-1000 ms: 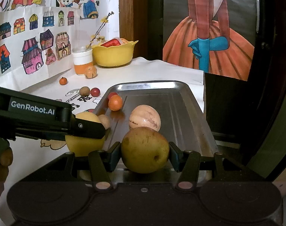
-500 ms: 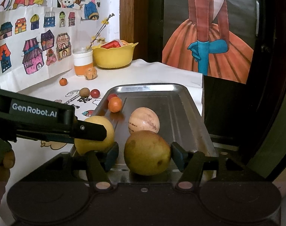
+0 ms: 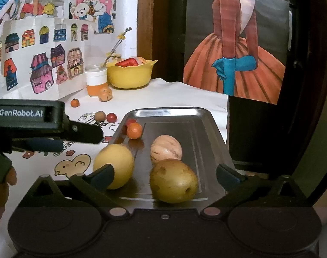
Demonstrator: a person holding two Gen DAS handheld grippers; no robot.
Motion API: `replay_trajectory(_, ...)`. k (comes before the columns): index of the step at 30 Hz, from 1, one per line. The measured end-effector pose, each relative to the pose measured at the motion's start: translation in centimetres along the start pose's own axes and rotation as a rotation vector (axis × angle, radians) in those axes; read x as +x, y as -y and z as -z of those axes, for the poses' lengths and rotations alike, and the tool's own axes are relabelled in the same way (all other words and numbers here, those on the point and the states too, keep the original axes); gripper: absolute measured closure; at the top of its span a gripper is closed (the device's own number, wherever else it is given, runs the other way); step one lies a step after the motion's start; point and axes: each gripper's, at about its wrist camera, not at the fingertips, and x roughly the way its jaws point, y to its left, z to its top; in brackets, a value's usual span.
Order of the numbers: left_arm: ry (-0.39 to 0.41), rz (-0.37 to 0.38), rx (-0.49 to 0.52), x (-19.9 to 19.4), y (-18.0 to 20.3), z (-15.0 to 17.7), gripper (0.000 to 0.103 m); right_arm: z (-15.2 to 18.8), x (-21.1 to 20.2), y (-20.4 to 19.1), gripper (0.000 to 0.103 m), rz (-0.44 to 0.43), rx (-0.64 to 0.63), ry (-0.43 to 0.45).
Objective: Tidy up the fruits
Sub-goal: 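Withdraw both open tools from the tray toward the small brown fruit and tomato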
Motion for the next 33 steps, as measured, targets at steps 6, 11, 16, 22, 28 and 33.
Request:
replay_trajectory(6, 0.024, -0.052, 0.023, -1.7, -1.4, 0.1, 0.001, 0.3, -1.1, -1.5, 0.001, 0.003, -0.033, -0.03)
replay_trajectory(11, 0.024, -0.107, 0.054, -3.1, -3.1, 0.7, 0.001, 0.8, -1.8, -3.4, 0.001, -0.022, -0.063, -0.067)
replay_trajectory(16, 0.011, -0.193, 0.066, -4.0, -5.1, 1.1, 0.0, 1.5, -2.2, -6.0, 0.001, -0.076, -0.113, -0.098)
replay_trajectory(22, 0.002, -0.259, 0.046, -4.9, -7.5, 1.6, 0.0, 2.0, -1.9, -9.0, 0.001, -0.147, -0.168, -0.129)
replay_trajectory(28, 0.005, -0.314, 0.043, -6.1, -9.4, 1.5, 0.0, 2.0, -1.3, -11.8, 0.001, -0.206, -0.218, -0.138)
replay_trajectory(33, 0.019, -0.402, 0.082, -6.7, -10.2, 1.0, 0.0, 0.8, -0.3, -13.6, 0.001, -0.252, -0.255, -0.127)
